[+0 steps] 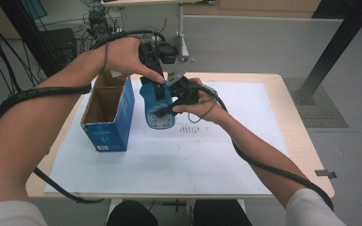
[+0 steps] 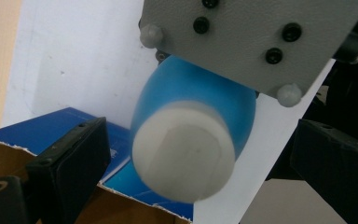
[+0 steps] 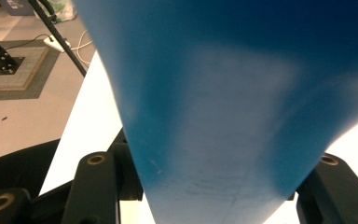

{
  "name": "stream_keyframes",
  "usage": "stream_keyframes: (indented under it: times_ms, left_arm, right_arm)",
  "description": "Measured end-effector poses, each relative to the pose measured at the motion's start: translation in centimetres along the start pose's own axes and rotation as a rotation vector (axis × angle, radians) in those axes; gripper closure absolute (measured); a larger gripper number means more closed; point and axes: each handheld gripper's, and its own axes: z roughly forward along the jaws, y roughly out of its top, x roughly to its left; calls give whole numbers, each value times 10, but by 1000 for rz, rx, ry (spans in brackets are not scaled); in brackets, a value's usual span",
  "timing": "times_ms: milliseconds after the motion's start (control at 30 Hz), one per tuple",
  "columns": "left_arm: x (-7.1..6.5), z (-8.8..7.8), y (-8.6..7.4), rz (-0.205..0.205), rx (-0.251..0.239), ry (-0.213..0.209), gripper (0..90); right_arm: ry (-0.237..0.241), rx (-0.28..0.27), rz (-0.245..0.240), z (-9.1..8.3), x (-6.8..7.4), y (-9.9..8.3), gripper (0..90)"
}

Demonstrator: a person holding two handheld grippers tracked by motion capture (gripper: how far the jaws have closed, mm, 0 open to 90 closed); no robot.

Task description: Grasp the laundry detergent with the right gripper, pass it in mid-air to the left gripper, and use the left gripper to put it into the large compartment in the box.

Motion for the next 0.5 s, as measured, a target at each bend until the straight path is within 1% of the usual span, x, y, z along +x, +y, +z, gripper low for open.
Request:
stream_keyframes:
  times_ms: [67,100,233,300,400,467,500]
  left_arm:
    - [0,2,0,-4,1,-1,53]
    - [1,4,1,5,8,-4,52]
    - [1,7,3,9,15,-8,53]
    - [2,11,5,15,23,-17,53]
    - [2,13,5,16,21,-24,53]
    - [1,15,5,18,22,-25,54]
    - [1,15,6,20,21,-30,54]
  right_arm:
    - [0,0,-2,0,0,0,442]
    - [1,1,-4,0,0,0,442]
    - [3,-1,-11,0,0,0,442]
    - [9,1,-9,-1,2,0,442]
    - [19,-3,-9,-1,3,1,442]
    - [10,-21,-42,-1,1,1,442]
    - [13,-21,-37,-1,2,1,442]
